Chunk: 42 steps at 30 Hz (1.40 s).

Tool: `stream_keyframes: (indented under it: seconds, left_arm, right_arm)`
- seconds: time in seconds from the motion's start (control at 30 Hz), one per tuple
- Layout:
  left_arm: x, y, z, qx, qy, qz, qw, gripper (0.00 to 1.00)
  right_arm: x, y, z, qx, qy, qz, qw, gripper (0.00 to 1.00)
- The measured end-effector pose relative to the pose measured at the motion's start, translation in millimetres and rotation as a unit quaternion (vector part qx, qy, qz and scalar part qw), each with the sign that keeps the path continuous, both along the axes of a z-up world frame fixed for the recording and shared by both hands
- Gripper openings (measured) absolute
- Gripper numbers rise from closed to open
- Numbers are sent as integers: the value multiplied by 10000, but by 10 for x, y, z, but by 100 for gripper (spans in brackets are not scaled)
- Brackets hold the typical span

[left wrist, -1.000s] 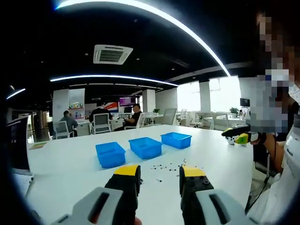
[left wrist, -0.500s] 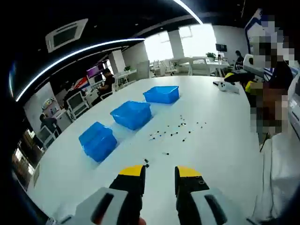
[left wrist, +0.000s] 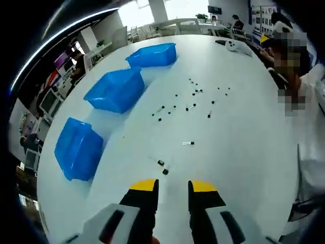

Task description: Pick up the resistors one by one and place each resistor into its matching bin, sorting the parts by color and model until every resistor is separated into the correct bin for its type

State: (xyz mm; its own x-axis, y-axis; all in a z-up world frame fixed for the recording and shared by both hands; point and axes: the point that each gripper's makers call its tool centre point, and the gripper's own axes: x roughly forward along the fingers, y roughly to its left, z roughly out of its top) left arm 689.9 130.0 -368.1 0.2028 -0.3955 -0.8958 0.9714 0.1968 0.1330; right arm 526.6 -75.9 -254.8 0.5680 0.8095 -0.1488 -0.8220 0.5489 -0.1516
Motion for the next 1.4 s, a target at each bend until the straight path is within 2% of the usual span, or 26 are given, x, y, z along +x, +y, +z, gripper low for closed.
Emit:
stream_keyframes:
  seconds: [0.1, 0.27, 0.3, 0.37, 0.4, 0.53, 0.7, 0.87, 0.97, 1.07, 1.2, 1.4]
  left_arm:
    - [58, 4, -78, 61, 90, -57, 9999, 25]
    - [194, 66, -198, 169, 192, 64, 9997, 23]
    - [176, 59, -200, 72, 375, 180, 9991, 22]
    - [271, 44, -211, -39, 303, 278, 9991, 20]
    - [254, 33, -206, -79, 413, 255, 9988, 19]
    - [222, 23, -217, -63, 506, 187, 9985, 15]
    - [161, -33, -230, 158, 521, -114, 9985, 7]
    - [159, -53, -229, 273, 516, 62, 9983, 7]
    - [156, -52, -216, 219, 543, 260, 9979, 6]
    - [109, -90, -93, -54, 552, 349, 9979, 6]
    - [79, -94, 155, -449, 273, 423, 9977, 6]
    - [35, -149, 552, -1315, -117, 694, 9888, 7]
  right_arm:
    - [-20, 49, -19, 37, 45, 40, 10000, 41]
    - [-63, 87, -27, -5, 10, 153, 9999, 41]
    - [-54, 80, -43, -39, 14, 162, 9999, 41]
    - [-29, 66, -66, -84, 30, 153, 9998, 41]
    - [-22, 62, -71, -88, 40, 146, 9998, 41]
    - [-41, 42, -65, -89, 81, 137, 9998, 41]
    - [-59, 58, -62, -104, 82, 165, 9998, 41]
    - [-70, 39, -59, -140, 71, 176, 9997, 41]
    - [-46, 22, -50, -114, 62, 136, 9998, 41]
    - [-25, 18, -62, -93, 86, 93, 9999, 40]
    - [-15, 55, -93, -83, 113, 42, 9999, 40]
    - [12, 22, -86, -45, 133, -32, 9999, 40]
